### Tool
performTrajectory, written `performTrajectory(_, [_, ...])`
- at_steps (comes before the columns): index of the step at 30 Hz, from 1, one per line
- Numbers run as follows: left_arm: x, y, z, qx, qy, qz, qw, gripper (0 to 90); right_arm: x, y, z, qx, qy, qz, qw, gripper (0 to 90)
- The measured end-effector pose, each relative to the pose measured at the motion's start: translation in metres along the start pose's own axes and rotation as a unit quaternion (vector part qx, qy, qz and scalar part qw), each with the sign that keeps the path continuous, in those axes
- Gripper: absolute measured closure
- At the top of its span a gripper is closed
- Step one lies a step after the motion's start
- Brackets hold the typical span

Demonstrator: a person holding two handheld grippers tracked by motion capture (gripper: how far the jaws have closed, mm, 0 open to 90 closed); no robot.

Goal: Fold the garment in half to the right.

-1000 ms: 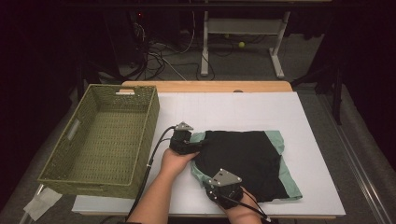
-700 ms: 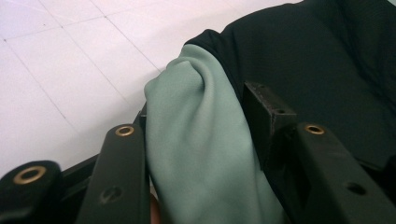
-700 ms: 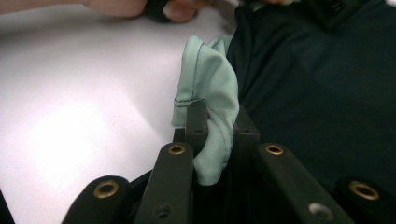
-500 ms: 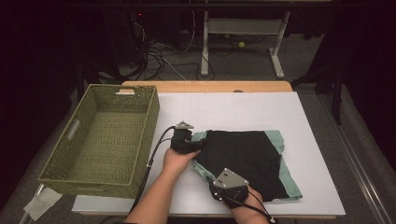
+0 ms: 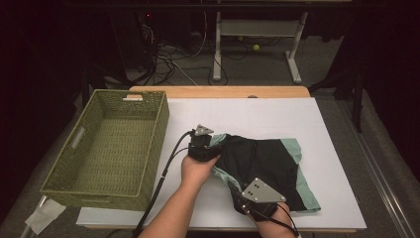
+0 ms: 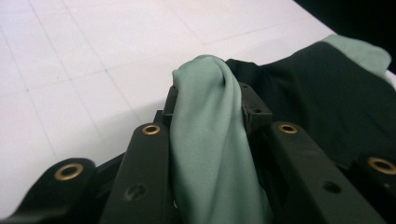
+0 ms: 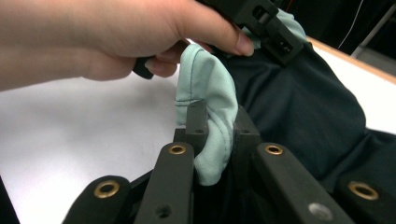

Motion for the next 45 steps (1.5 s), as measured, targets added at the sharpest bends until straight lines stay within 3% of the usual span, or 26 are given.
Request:
performTrajectory(6, [0.007, 0.006, 0.005, 0.001, 0.004, -0.005, 1.0000, 66.7, 0.004, 0.008, 0.007, 0.020, -0.004, -0.004, 0.9998, 82.4])
performTrajectory(13, [0.003, 0.007, 0.015, 0.002, 0.012, -0.009, 0.9999, 67.1, 0.004, 0.019, 0.009, 0.040, 0.004, -0.003, 0.9992, 82.4])
performTrajectory(22, [-0.021, 0.004, 0.038, 0.011, 0.048, 0.005, 0.9988, 67.0, -0.011, 0.033, -0.004, 0.058, 0.036, 0.012, 0.9976, 82.4])
performTrajectory(34, [-0.045, 0.005, 0.077, 0.027, 0.104, 0.014, 0.9941, 66.9, -0.035, 0.061, -0.020, 0.090, 0.084, 0.031, 0.9919, 82.4])
performTrajectory(45, [-0.042, 0.004, 0.071, 0.021, 0.103, 0.016, 0.9944, 66.5, -0.029, 0.055, -0.019, 0.086, 0.077, 0.027, 0.9930, 82.3])
Point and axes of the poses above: each handheld gripper's, and its own axes: z roughly backward along the jaws, y roughly out of its top, x roughly to its right, the point moved 10 cm from there along -z, roughly forward along the jaws, and after that the axes turned 15 degrees about z, right-handed, at the moved point
